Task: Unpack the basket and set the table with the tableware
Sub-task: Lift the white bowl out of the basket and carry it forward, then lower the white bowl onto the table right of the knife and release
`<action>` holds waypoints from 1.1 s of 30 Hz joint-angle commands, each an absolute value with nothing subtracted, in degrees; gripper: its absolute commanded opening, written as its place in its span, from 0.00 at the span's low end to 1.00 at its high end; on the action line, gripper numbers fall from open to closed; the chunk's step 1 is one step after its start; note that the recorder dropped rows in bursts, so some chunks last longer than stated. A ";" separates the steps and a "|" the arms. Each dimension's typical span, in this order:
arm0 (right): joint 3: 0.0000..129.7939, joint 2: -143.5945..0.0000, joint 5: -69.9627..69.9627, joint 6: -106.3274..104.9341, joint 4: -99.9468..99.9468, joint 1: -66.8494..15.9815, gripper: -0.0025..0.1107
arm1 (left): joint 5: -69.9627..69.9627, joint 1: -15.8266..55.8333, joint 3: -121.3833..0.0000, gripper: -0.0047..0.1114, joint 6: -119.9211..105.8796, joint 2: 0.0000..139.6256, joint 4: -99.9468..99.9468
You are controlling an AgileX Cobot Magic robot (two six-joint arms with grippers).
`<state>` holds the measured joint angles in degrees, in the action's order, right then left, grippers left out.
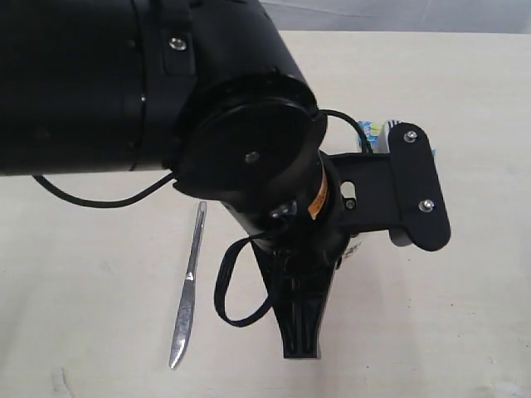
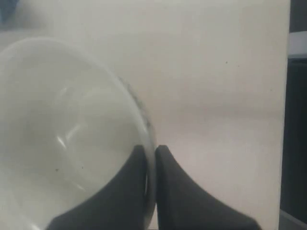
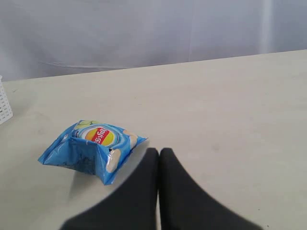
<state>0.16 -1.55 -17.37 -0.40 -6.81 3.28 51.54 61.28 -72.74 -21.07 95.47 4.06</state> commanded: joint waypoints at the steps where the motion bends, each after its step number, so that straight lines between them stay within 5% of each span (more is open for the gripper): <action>1: 0.00 -1.38 -17.00 -0.65 -6.66 3.05 0.03 | 51.20 61.70 -72.42 0.04 -21.14 97.60 4.68; 33: 0.00 -1.38 -17.00 -0.81 -6.66 3.08 0.03 | 35.91 67.88 -61.82 0.04 -9.81 102.18 17.29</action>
